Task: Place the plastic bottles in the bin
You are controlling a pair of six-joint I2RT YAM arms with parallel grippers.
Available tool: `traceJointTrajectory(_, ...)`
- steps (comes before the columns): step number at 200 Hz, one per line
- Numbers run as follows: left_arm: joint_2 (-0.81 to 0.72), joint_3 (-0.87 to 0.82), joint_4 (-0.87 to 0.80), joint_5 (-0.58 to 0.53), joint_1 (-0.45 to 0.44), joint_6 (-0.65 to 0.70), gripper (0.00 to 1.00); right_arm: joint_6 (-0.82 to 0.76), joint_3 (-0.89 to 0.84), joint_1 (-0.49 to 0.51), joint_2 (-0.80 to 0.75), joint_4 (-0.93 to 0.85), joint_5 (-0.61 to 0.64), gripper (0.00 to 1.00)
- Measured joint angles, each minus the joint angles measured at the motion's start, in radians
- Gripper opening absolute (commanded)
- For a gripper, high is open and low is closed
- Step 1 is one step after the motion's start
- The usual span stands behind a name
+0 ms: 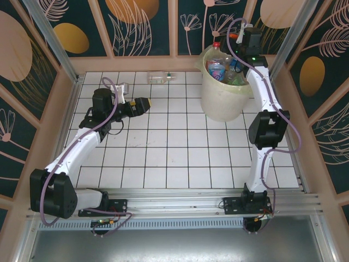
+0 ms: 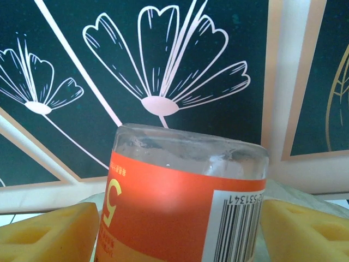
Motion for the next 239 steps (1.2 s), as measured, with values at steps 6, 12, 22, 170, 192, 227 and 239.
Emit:
traceJointTrajectory(6, 0.0, 0.0, 0.0, -0.002, 0.0, 0.0, 0.99, 0.0, 0.003, 0.0, 0.0, -0.003, 0.0, 0.76)
traceJointTrajectory(12, 0.0, 0.0, 0.0, -0.005, 0.0, 0.0, 0.99, 0.001, 0.006, 0.0, 0.0, -0.006, 0.001, 0.74)
traceJointTrajectory(22, 0.002, 0.0, 0.0, -0.008, -0.001, 0.0, 0.99, 0.0, 0.013, 0.0, 0.0, -0.012, 0.004, 0.7)
traceJointTrajectory(170, 0.051, 0.028, -0.008, -0.018, -0.002, 0.0, 0.99, 0.023, 0.206, -0.034, 0.009, -0.165, -0.096, 0.66)
traceJointTrajectory(192, 0.051, 0.028, -0.008, -0.018, -0.002, 0.0, 0.99, 0.018, 0.206, -0.034, 0.023, -0.178, -0.097, 0.59)
traceJointTrajectory(227, 0.051, 0.028, -0.008, -0.018, -0.002, 0.0, 0.99, 0.007, 0.206, -0.022, 0.053, -0.192, -0.069, 0.56)
traceJointTrajectory(239, 0.051, 0.028, -0.008, -0.018, -0.002, 0.0, 0.99, -0.007, 0.205, -0.009, 0.053, -0.195, -0.042, 0.56)
